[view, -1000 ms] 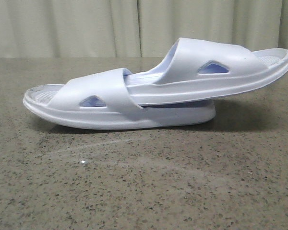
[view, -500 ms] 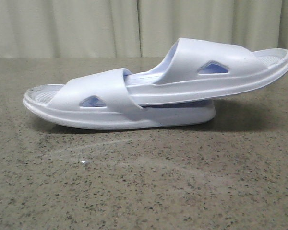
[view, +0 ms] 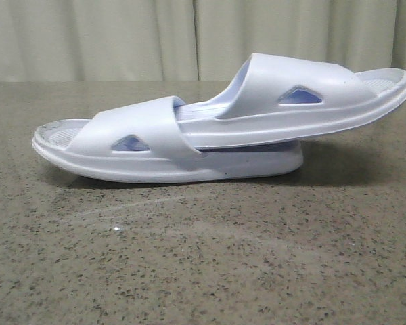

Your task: Insert blue slippers together front up

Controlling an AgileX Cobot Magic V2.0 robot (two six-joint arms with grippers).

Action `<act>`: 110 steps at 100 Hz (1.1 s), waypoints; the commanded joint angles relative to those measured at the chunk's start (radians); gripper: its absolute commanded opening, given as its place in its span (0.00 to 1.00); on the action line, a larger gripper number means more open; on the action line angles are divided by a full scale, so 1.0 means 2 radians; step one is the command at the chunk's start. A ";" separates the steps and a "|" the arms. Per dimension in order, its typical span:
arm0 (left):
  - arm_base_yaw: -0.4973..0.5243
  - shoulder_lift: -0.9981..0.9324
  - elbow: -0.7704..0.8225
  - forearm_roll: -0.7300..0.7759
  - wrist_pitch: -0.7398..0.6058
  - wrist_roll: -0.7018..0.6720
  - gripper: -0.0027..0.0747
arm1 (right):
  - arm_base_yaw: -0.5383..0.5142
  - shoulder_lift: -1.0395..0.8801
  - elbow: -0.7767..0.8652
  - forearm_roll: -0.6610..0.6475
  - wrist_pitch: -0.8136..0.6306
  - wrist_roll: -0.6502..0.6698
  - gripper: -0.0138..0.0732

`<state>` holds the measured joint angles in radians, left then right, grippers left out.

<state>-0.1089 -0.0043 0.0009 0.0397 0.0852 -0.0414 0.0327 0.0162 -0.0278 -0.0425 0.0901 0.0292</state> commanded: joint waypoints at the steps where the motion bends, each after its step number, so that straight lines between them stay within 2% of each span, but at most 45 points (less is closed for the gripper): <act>1: -0.004 -0.014 0.005 0.001 -0.043 -0.005 0.06 | -0.003 -0.014 0.003 -0.008 -0.042 0.003 0.05; 22: -0.004 -0.014 0.005 0.001 -0.043 -0.005 0.06 | -0.004 -0.023 0.030 -0.007 -0.057 0.007 0.05; 110: -0.004 -0.014 0.005 0.001 -0.043 -0.005 0.06 | -0.004 -0.023 0.030 -0.004 -0.053 0.010 0.05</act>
<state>-0.1089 -0.0043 0.0009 0.0397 0.0837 -0.0414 0.0303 -0.0087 0.0106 -0.0460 0.0669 0.0448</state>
